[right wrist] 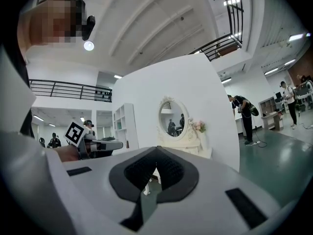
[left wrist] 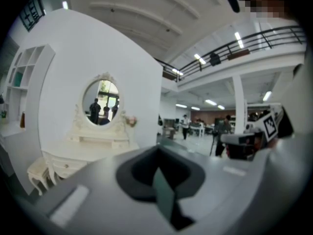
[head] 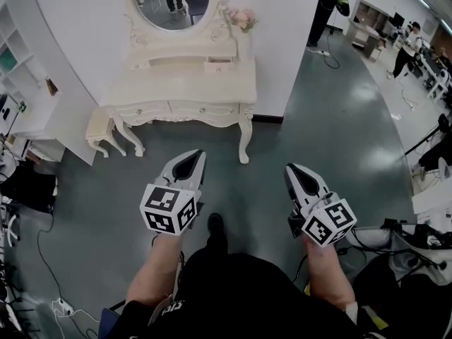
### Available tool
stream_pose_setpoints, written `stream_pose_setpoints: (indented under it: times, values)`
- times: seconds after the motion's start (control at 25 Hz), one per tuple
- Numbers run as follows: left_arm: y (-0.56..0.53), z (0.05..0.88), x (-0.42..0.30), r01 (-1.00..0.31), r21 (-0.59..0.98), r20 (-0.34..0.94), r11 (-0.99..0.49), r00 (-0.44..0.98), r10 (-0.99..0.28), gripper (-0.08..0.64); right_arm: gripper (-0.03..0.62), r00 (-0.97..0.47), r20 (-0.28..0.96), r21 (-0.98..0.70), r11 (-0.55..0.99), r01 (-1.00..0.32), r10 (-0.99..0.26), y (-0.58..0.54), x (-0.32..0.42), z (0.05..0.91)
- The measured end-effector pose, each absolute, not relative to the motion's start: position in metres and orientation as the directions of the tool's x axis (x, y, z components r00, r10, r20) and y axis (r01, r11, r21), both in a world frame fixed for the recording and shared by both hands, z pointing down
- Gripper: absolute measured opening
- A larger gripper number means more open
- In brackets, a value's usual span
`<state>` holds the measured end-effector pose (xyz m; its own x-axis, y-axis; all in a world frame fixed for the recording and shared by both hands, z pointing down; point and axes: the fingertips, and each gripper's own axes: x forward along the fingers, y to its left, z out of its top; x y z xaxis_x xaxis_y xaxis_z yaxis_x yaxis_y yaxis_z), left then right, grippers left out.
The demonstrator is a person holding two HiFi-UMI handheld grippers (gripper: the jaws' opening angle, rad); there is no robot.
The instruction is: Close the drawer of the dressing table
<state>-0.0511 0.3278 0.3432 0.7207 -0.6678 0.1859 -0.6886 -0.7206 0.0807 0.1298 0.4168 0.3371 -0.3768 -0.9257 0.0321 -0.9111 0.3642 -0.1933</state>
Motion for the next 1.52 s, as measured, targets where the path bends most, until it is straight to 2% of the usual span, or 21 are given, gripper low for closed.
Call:
stream_pose_setpoints:
  times: [0.72,1.52]
  values:
    - [0.126,0.349,-0.072,-0.66,0.104,0.178,-0.744,0.748,-0.639,0.011,-0.006,-0.344,0.071,-0.16,0.33,-0.93,-0.936,0.217,0.106,0.328]
    - [0.058,0.372,-0.115,-0.681,0.14,0.198,-0.719,0.731,-0.653,0.011,-0.006,-0.397,0.111,-0.166,0.377,-0.911,-0.911,0.124,0.063,0.341]
